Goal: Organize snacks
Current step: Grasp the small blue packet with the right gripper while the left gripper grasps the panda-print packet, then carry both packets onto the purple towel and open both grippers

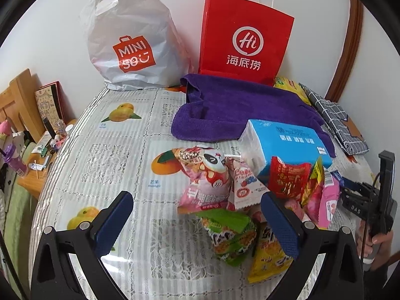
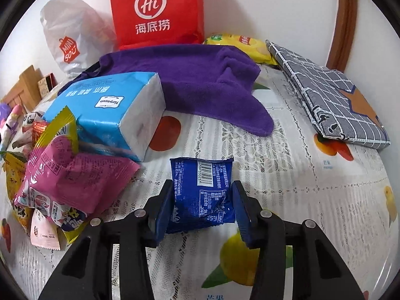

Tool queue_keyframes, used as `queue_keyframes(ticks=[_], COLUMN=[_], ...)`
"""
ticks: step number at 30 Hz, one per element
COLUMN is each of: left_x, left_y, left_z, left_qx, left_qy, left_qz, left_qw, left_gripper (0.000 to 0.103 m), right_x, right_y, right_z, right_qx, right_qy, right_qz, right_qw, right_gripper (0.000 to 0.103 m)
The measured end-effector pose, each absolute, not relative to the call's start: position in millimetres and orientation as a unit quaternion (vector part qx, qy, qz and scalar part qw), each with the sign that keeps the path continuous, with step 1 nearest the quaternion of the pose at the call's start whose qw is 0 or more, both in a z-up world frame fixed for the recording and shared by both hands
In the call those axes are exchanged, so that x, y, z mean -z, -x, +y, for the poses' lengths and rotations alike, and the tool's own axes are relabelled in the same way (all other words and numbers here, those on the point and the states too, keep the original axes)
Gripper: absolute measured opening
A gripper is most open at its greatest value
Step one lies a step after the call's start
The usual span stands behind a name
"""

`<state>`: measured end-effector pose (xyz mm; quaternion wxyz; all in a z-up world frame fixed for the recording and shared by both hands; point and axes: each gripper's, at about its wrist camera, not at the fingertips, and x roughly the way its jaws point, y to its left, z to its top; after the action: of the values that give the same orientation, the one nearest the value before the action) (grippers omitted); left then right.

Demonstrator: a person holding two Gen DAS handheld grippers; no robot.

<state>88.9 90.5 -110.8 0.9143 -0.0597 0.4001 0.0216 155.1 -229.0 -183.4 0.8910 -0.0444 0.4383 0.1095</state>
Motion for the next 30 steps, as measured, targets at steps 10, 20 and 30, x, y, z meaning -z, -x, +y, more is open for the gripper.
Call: queue_keyframes(ticks=[10,20,30], left_x=[128.7,149.3,125.3], left_y=[-137.3,-161.5,-146.8], left_z=[92.8,94.1,103.1], left_qx=[-0.034,-0.005,-0.024], left_qy=[0.085,0.115,0.093], left_qz=[0.44,0.48,0.459], left_qw=[0.893,0.87,0.883], left_gripper=[0.083,0.048,0.039], right_x=[183.7,184.7,184.5], right_y=[-154.9,-155.8,-154.7], right_z=[-229.1,-230.0,-230.1], right_qx=[-0.11,-0.111,-0.11], right_qy=[0.041,0.04,0.038], right_qz=[0.44,0.439,0.437], right_qw=[0.89,0.891,0.892], right_gripper=[0.047,0.047,0.045])
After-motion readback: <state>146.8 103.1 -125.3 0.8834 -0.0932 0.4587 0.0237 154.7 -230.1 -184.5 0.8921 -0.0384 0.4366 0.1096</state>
